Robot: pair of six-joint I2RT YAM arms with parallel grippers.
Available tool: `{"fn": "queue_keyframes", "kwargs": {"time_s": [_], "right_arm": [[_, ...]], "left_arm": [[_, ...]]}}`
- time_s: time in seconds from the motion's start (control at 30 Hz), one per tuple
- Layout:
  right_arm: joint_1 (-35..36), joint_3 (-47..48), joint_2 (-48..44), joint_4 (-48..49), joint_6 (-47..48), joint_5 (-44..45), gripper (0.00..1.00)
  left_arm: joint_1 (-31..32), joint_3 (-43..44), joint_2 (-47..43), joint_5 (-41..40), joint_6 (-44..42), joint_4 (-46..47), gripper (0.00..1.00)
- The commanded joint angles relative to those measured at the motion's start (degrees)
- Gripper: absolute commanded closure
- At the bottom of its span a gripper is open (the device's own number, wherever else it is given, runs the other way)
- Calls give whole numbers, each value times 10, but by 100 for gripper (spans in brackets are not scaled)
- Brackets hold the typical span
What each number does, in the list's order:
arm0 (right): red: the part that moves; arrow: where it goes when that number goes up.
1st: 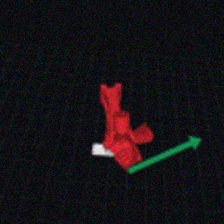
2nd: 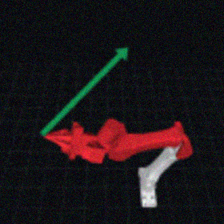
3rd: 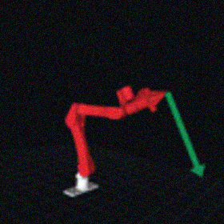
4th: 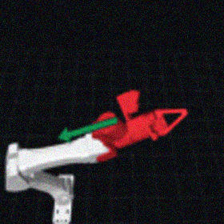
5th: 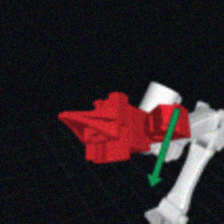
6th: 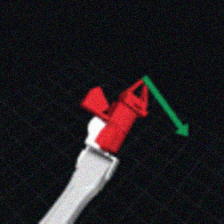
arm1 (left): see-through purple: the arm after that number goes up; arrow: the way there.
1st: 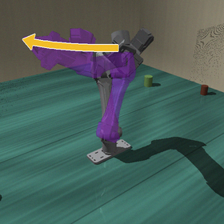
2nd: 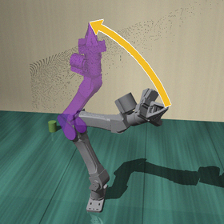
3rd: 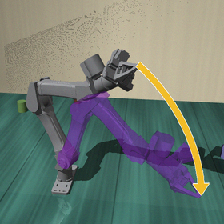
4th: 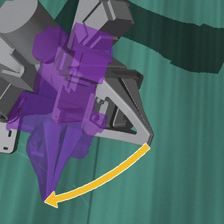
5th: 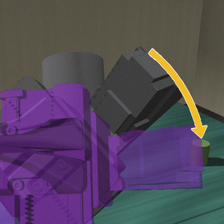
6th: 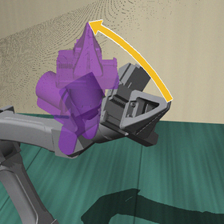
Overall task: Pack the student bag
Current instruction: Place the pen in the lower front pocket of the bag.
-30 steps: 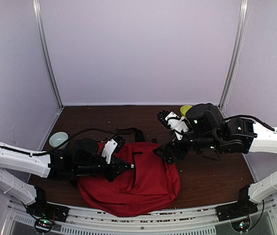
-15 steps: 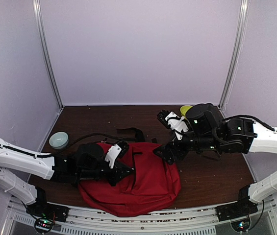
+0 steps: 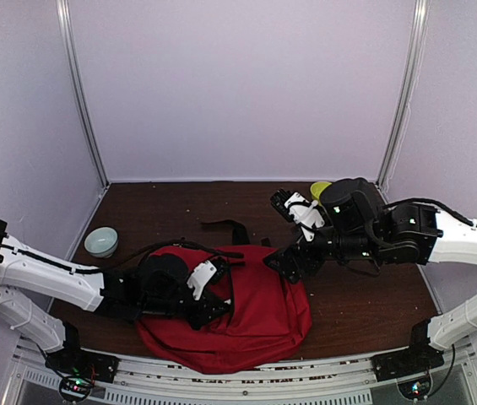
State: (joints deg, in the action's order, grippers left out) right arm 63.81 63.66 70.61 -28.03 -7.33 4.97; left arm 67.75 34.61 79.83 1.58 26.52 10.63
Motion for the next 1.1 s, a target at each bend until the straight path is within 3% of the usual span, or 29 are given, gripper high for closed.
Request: {"fn": "queue_keyframes", "kwargs": {"time_s": [0.0,0.7,0.77,0.87,0.93,0.97,1.07], "right_arm": [[-4,2,-8,4,-4,-2,0],[-4,0,-16,-1,-6,0,0],[-4,-1,-17,0,-6,0,0],[-4,0,-18,0,-6,1,0],[-4,0,-18,0,-6,3,0],[-4,-1,-18,1,-6,3,0],[-4,-2,-15,4,-3,14,0]], "left_arm": [[5,20,9,31,-3,14,80],[11,40,33,146,-21,28,71],[11,39,32,152,-21,29,74],[11,32,23,160,-20,38,91],[11,29,14,161,-19,37,93],[11,29,10,160,-20,32,91],[11,28,-1,152,-23,9,72]]}}
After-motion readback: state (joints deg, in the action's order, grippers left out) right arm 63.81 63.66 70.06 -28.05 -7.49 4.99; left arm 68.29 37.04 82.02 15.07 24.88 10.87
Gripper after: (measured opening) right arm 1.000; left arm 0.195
